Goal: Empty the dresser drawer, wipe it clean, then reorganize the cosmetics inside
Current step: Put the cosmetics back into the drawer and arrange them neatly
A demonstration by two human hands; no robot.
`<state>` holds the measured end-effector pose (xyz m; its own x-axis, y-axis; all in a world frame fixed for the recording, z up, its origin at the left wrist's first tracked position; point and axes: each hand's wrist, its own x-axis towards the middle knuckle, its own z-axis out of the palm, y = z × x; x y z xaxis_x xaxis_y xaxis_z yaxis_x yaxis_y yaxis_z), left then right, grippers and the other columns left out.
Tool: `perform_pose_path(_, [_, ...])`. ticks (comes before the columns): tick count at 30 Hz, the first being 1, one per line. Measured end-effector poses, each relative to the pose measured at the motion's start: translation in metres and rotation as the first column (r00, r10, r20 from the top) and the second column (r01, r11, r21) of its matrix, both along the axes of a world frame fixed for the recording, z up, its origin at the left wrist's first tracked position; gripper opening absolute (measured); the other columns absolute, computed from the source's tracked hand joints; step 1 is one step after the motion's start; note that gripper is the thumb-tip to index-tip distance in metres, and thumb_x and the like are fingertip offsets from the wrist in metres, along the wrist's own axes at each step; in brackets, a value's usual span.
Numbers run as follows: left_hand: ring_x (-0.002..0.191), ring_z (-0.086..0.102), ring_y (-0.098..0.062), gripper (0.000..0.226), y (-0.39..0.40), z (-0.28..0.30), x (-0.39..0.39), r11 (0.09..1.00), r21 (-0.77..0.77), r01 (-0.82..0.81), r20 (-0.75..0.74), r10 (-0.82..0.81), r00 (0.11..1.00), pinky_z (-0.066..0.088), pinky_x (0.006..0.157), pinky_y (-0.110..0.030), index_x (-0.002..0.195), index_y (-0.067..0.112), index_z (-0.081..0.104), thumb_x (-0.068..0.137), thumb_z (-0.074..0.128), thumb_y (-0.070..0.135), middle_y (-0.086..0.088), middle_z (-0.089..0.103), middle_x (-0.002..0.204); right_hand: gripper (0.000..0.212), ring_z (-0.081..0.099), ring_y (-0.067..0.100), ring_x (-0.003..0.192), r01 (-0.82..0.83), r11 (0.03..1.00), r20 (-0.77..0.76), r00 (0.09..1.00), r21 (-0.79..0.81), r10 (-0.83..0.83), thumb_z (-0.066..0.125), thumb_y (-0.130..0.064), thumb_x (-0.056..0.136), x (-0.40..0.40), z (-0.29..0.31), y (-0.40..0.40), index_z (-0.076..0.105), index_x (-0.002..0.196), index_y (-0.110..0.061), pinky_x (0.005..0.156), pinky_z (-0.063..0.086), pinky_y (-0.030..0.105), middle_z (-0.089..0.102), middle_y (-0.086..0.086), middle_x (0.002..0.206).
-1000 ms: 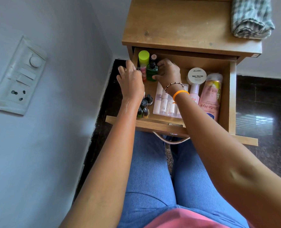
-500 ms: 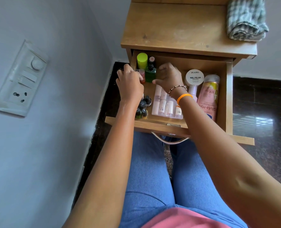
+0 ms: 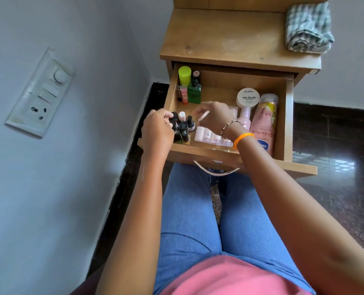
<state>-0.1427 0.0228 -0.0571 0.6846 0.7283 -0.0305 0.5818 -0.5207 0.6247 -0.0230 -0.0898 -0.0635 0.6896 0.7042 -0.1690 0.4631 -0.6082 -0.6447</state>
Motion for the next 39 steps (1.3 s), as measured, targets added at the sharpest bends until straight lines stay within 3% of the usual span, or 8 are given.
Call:
perform_pose_path(9, [0.083, 0.059, -0.016, 0.034, 0.007, -0.008, -0.002, 0.998, -0.06, 0.014, -0.025, -0.015, 1.0, 0.048, 0.07, -0.028, 0.107, 0.013, 0.065, 0.086, 0.047, -0.007, -0.005, 0.06, 0.097, 0.019, 0.056, 0.021, 0.086, 0.023, 1.0, -0.011, 1.0, 0.0, -0.023, 0.068, -0.001, 0.077, -0.007, -0.014, 0.019, 0.068, 0.095, -0.008, 0.083, 0.049, 0.034, 0.067, 0.011, 0.101])
perform_pose_path(17, [0.082, 0.058, -0.015, 0.03, 0.009, -0.01, -0.003, 0.996, -0.074, 0.038, -0.017, -0.04, 0.999, 0.052, 0.073, -0.031, 0.103, 0.014, 0.068, 0.087, 0.05, -0.004, -0.004, 0.06, 0.095, 0.022, 0.055, 0.016, 0.081, -0.006, 1.0, -0.028, 1.0, -0.017, 0.005, 0.07, -0.002, 0.076, -0.004, -0.015, 0.019, 0.068, 0.098, -0.007, 0.075, 0.044, 0.024, 0.069, 0.011, 0.1])
perform_pose_path(20, [0.074, 0.055, -0.006, 0.028, 0.009, -0.009, -0.006, 0.997, -0.076, 0.031, -0.009, -0.032, 0.999, 0.048, 0.067, -0.019, 0.101, 0.013, 0.068, 0.088, 0.051, -0.004, -0.003, 0.059, 0.096, 0.022, 0.052, 0.016, 0.077, 0.039, 0.992, 0.088, 0.995, 0.121, -0.05, 0.065, 0.003, 0.073, -0.006, -0.013, 0.01, 0.066, 0.092, -0.006, 0.078, 0.052, 0.036, 0.065, 0.011, 0.095])
perform_pose_path(22, [0.064, 0.053, 0.002, 0.023, 0.01, -0.006, -0.009, 0.997, -0.075, 0.027, -0.006, -0.028, 1.0, 0.041, 0.058, -0.008, 0.098, 0.013, 0.068, 0.088, 0.055, -0.003, 0.0, 0.057, 0.092, 0.019, 0.051, 0.015, 0.071, 0.046, 0.98, 0.182, 0.98, 0.192, -0.081, 0.061, 0.002, 0.074, -0.009, -0.009, 0.003, 0.067, 0.088, -0.01, 0.07, 0.052, 0.04, 0.062, 0.007, 0.091])
perform_pose_path(26, [0.074, 0.058, -0.011, 0.013, 0.004, -0.001, -0.009, 0.995, -0.067, 0.074, -0.024, -0.075, 0.997, 0.046, 0.064, -0.022, 0.095, 0.015, 0.071, 0.082, 0.07, 0.011, 0.002, 0.056, 0.087, 0.026, 0.052, 0.02, 0.079, -0.165, 0.986, 0.314, 0.935, -0.025, 0.164, 0.064, -0.008, 0.081, -0.017, -0.003, 0.007, 0.069, 0.104, -0.019, 0.067, 0.046, 0.033, 0.056, 0.006, 0.101])
perform_pose_path(30, [0.075, 0.049, -0.007, 0.023, -0.003, 0.002, -0.01, 0.991, -0.023, 0.131, -0.107, -0.133, 0.985, 0.03, 0.054, -0.011, 0.107, 0.016, 0.071, 0.084, 0.07, 0.016, 0.002, 0.059, 0.094, 0.033, 0.053, 0.028, 0.099, -0.283, 0.934, 0.392, 0.851, -0.219, 0.35, 0.064, -0.012, 0.084, -0.019, -0.001, 0.017, 0.066, 0.115, -0.022, 0.078, 0.038, 0.035, 0.053, 0.01, 0.108])
perform_pose_path(34, [0.077, 0.053, -0.007, 0.023, -0.004, -0.001, -0.009, 0.992, 0.02, 0.126, -0.134, -0.122, 0.983, 0.033, 0.059, -0.01, 0.108, 0.015, 0.071, 0.085, 0.067, 0.013, -0.001, 0.063, 0.105, 0.029, 0.05, 0.027, 0.102, -0.311, 0.912, 0.444, 0.8, -0.27, 0.404, 0.061, -0.014, 0.086, -0.017, 0.001, 0.018, 0.065, 0.114, -0.021, 0.081, 0.034, 0.034, 0.052, 0.009, 0.111])
perform_pose_path(39, [0.063, 0.053, -0.007, 0.017, -0.003, 0.0, -0.006, 0.985, 0.005, 0.172, -0.159, -0.169, 0.973, 0.038, 0.054, -0.003, 0.103, 0.006, 0.071, 0.088, 0.062, 0.006, -0.001, 0.06, 0.095, 0.026, 0.049, 0.026, 0.1, -0.318, 0.904, 0.432, 0.799, -0.286, 0.418, 0.061, -0.017, 0.086, -0.016, 0.0, 0.017, 0.065, 0.112, -0.022, 0.077, 0.026, 0.03, 0.051, 0.007, 0.11])
